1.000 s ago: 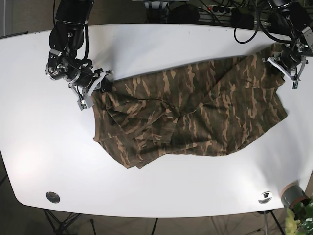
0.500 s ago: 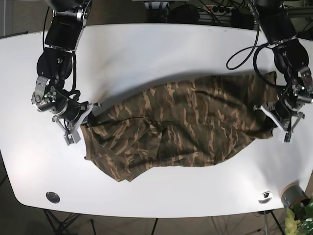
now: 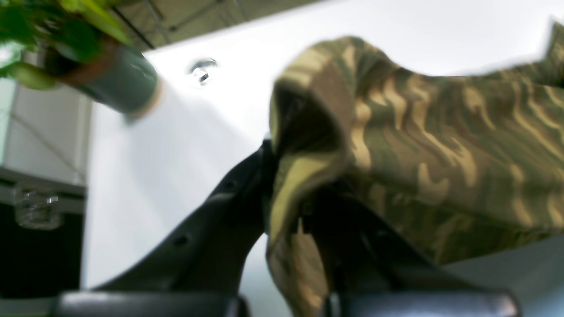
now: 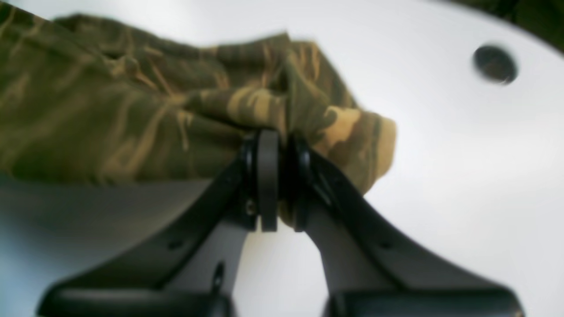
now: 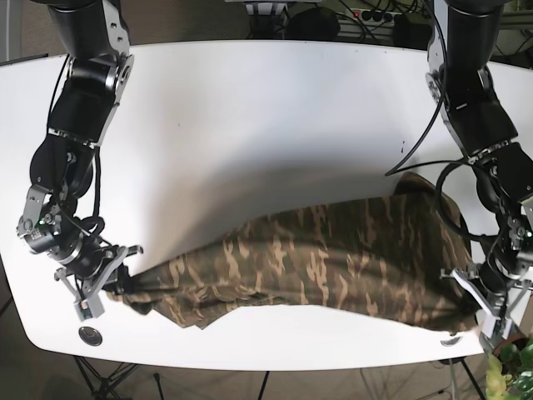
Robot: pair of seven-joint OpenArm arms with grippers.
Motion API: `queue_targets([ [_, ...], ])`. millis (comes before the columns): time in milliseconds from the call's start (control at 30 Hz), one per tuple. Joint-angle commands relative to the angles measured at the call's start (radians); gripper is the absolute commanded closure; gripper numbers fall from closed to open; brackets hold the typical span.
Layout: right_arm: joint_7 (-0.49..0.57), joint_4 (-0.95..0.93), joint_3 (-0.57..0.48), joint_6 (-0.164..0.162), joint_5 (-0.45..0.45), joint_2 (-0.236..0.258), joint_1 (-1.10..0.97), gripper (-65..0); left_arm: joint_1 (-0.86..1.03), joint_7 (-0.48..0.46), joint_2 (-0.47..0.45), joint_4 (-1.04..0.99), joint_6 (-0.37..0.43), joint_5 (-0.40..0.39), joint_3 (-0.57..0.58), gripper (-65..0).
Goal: Fold the T-shirt properly
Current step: 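Lift the shirt with both grippers and swing it up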
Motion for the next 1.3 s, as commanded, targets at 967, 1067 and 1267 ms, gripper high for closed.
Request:
queue_targets([
  [967,-0.127,-0.279,-0.219,-0.007,0.017,0.160,0.795,-2.2,-0.681,-0.273,-0.047,-0.477,-0.005,-0.015,0.206,0.0],
  [1067,-0.135,-0.208,-0.184,-0.007,0.018,0.176,0.745,-2.2,-0.681,-0.222,-0.069,-0.431,-0.005,-0.017,0.205,0.0],
  [1267,-0.135,-0.081,-0.129,-0.007,0.015,0.179,0.555,-2.2,-0.594,-0.179,-0.081,-0.262,-0.006,-0.017,0.183,0.0],
])
